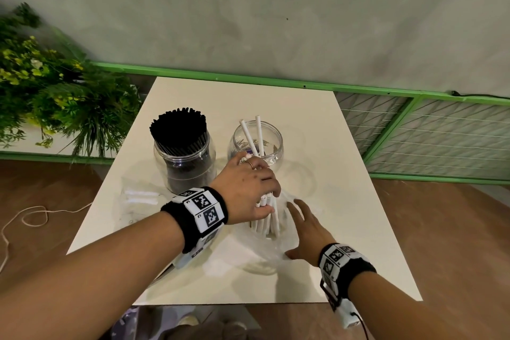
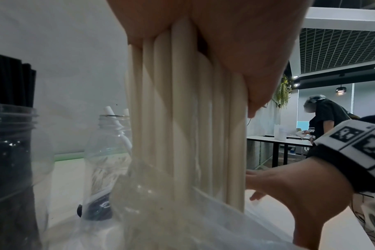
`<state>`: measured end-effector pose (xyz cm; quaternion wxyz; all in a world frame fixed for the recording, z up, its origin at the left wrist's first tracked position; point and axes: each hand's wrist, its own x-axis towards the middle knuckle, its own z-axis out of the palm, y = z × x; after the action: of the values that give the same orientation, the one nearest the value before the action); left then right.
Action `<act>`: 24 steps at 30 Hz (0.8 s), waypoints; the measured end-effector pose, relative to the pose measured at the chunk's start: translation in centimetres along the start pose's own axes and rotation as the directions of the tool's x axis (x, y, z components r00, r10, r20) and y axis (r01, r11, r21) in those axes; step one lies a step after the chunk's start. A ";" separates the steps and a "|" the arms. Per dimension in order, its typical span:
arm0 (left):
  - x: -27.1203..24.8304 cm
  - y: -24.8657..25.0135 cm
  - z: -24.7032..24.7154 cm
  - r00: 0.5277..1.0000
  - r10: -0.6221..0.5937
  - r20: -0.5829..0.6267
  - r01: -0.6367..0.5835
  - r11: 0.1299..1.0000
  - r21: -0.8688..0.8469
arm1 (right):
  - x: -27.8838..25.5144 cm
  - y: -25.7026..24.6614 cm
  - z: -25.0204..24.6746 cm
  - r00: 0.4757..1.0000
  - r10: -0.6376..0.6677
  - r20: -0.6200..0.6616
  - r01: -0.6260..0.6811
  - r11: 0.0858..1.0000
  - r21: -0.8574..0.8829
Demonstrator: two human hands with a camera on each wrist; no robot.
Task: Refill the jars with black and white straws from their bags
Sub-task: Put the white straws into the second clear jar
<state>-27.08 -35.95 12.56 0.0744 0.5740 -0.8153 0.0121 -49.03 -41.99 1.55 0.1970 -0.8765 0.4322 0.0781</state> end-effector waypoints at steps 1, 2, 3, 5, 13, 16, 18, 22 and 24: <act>0.0 0.0 -0.1 1.000 -0.013 0.006 0.013 1.000 0.000 | 0.0 -0.1 0.2 1.000 -0.014 -0.024 0.014 0.999 0.031; 0.0 -0.1 -0.1 0.999 -0.031 0.015 0.031 1.000 0.001 | -0.3 -0.1 0.4 0.997 -0.041 -0.067 0.044 0.998 0.036; 0.0 -0.2 -0.2 0.998 -0.049 0.028 0.049 0.999 0.003 | -0.5 -0.1 0.7 0.991 -0.073 -0.110 0.075 0.997 0.013; 0.0 -0.4 -0.3 0.996 -0.070 0.050 0.070 0.997 0.012 | -0.9 0.1 1.2 0.981 -0.128 -0.145 0.120 0.991 -0.060; 0.1 -0.1 -0.5 0.998 -0.058 0.031 0.058 0.998 0.002 | -0.1 -1.5 0.3 0.999 -0.035 0.007 0.036 0.982 -0.183; 0.0 0.0 -0.2 0.999 -0.040 0.003 0.040 0.999 -0.002 | 0.7 -1.6 0.1 0.998 0.048 0.029 -0.045 0.993 -0.112; 0.0 0.1 -0.1 0.999 -0.036 -0.008 0.036 0.999 -0.011 | 1.1 -1.4 0.0 0.996 0.084 0.033 -0.083 0.996 -0.034; 0.0 0.1 0.0 0.999 -0.040 -0.006 0.040 0.999 -0.014 | 1.8 -1.3 -0.5 0.992 0.107 0.063 -0.118 0.969 0.215; 0.1 0.2 -0.1 0.999 -0.054 0.005 0.054 0.998 -0.014 | 2.0 -1.6 -0.9 0.989 0.127 0.075 -0.145 0.925 0.352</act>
<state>-27.25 -35.97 12.64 0.0769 0.5952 -0.7999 0.0031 -46.56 -42.92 2.16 0.3577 -0.7919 0.4938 0.0340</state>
